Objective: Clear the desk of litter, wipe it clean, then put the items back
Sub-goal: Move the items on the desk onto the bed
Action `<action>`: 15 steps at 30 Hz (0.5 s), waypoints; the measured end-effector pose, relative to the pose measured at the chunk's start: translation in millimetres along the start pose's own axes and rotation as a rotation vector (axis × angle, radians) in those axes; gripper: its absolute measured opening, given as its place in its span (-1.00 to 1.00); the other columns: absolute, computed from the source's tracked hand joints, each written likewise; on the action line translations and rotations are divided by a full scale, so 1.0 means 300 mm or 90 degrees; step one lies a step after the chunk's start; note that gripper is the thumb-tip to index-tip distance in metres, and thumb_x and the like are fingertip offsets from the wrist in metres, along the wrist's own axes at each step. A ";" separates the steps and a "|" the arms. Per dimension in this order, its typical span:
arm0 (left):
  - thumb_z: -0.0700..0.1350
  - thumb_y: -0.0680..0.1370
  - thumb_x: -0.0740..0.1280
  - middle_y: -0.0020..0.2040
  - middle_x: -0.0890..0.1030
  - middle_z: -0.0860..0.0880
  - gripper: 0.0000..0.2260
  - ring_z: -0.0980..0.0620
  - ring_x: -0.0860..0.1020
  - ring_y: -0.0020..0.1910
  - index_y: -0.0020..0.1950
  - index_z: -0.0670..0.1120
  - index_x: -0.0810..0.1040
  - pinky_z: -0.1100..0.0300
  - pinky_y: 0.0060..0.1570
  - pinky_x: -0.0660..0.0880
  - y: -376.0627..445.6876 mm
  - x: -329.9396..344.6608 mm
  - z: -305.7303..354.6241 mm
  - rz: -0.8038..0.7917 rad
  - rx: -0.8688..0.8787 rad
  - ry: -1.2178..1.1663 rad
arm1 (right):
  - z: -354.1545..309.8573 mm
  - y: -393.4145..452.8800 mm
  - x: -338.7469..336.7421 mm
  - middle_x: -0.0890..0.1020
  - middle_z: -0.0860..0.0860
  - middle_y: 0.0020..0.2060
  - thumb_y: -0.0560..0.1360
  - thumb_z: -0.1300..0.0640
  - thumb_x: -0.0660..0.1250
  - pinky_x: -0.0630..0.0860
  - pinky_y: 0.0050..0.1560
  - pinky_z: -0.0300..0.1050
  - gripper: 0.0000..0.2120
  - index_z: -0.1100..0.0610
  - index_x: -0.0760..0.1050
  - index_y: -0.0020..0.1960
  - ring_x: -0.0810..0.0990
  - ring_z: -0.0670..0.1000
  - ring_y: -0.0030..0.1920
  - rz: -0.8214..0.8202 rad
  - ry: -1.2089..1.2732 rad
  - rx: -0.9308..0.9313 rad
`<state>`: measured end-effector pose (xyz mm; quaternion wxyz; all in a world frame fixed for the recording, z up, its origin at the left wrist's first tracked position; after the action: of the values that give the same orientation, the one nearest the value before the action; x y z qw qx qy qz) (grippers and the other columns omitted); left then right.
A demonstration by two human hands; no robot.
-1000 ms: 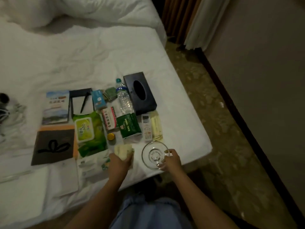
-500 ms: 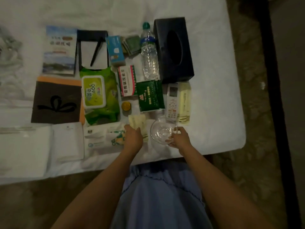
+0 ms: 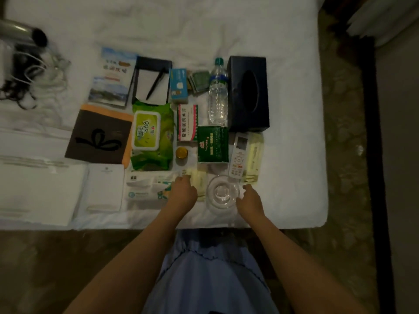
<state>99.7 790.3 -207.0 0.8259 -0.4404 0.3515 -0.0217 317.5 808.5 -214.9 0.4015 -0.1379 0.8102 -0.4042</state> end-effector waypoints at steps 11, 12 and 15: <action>-0.06 0.59 0.21 0.13 0.51 -0.16 -0.76 -0.16 0.50 0.12 0.20 -0.14 0.47 0.05 0.02 0.48 -0.307 -0.390 0.215 0.191 0.094 0.050 | -0.449 -0.227 -0.286 0.49 0.14 0.20 0.57 0.18 0.21 0.47 0.04 -0.11 -0.71 0.20 0.42 0.27 0.50 0.11 0.16 0.033 -0.269 -0.342; -0.03 0.60 0.21 0.16 0.49 -0.15 -0.73 -0.15 0.48 0.14 0.24 -0.13 0.45 0.07 0.03 0.45 -0.340 -0.412 0.224 0.203 0.091 0.059 | -0.501 -0.249 -0.293 0.51 0.15 0.18 0.56 0.18 0.22 0.48 0.04 -0.08 -0.74 0.21 0.43 0.23 0.50 0.13 0.14 0.046 -0.303 -0.383; -0.02 0.60 0.20 0.26 0.44 -0.13 -0.65 -0.13 0.42 0.22 0.36 -0.11 0.37 0.06 0.09 0.40 -0.440 -0.488 0.225 0.261 0.077 0.124 | -0.667 -0.344 -0.289 0.52 0.17 0.15 0.55 0.17 0.21 0.46 0.04 -0.03 -0.75 0.22 0.45 0.19 0.50 0.16 0.14 0.073 -0.400 -0.494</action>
<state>66.2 808.4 -2.1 0.8000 -0.3053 0.5098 0.0827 210.0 899.4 -18.7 0.5670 -0.3474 0.7468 0.0108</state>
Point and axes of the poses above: each hand's wrist, its own y-axis towards the middle knuckle, its own x-axis out of the palm, z = x × y, the point moved 8 cm from there along y, towards the middle knuckle
